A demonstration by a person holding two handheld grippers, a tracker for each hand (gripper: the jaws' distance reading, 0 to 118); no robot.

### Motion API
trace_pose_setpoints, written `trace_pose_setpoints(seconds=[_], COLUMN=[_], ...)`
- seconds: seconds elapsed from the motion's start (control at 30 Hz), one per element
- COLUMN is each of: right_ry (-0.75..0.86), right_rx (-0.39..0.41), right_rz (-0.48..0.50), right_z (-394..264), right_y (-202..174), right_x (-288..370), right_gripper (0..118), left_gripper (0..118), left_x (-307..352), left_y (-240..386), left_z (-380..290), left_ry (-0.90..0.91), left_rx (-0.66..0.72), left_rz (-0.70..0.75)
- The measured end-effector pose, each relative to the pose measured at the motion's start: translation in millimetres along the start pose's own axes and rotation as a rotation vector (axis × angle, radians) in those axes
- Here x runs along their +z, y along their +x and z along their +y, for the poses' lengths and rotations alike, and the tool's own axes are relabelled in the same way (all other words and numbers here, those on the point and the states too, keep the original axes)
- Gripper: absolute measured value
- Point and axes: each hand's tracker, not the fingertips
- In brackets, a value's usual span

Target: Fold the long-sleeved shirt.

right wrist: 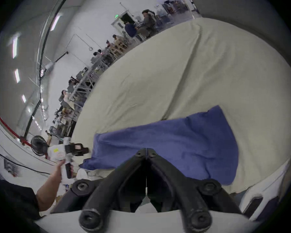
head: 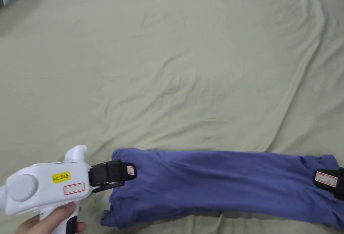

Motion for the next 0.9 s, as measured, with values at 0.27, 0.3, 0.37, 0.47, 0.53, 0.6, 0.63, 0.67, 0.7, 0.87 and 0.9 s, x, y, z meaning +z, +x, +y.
trace_pose_setpoints(seconds=[0.27,0.3,0.37,0.47,0.53,0.6,0.63,0.67,0.7,0.87,0.9], right_ry=[0.0,-0.004,-0.013,-0.032,-0.032,-0.024,-0.016,-0.011,-0.006,0.012,0.018], right_rx=[-0.055,-0.054,-0.044,-0.016,-0.011,-0.01,-0.012,-0.013,-0.012,0.029,0.037], right_rz=[0.143,0.149,0.146,0.115,0.11,0.116,0.123,0.128,0.134,0.148,0.151], right_z=[4,5,6,9,12,14,15,17,17,24,25], right_y=[11,10,7,-1,-7,-13,-16,-20,-26,-53,-58], right_x=[-14,-16,-21,-26,-28,-27,-26,-26,-24,-21,-21], right_gripper=[0,0,0,0,0,0,0,0,0,0,0], left_gripper=[118,113,44,18,18,18,18,18,18,18,18], left_x=[-55,-56,-59,-56,-51,-32,-18,-7,6,76,93], left_y=[13,19,10,3,1,-9,-8,-8,-6,-24,-29], left_z=[12,14,33,33,31,26,26,28,27,33,32], left_ry=[-0.141,-0.166,-0.15,-0.086,-0.099,-0.091,-0.073,-0.064,-0.049,0.015,0.029], left_rx=[0.101,0.072,-0.067,0.014,0.116,0.095,0.088,0.089,0.093,0.153,0.149], left_rz=[-0.28,-0.277,-0.141,-0.15,-0.22,-0.233,-0.257,-0.278,-0.3,-0.286,-0.282])
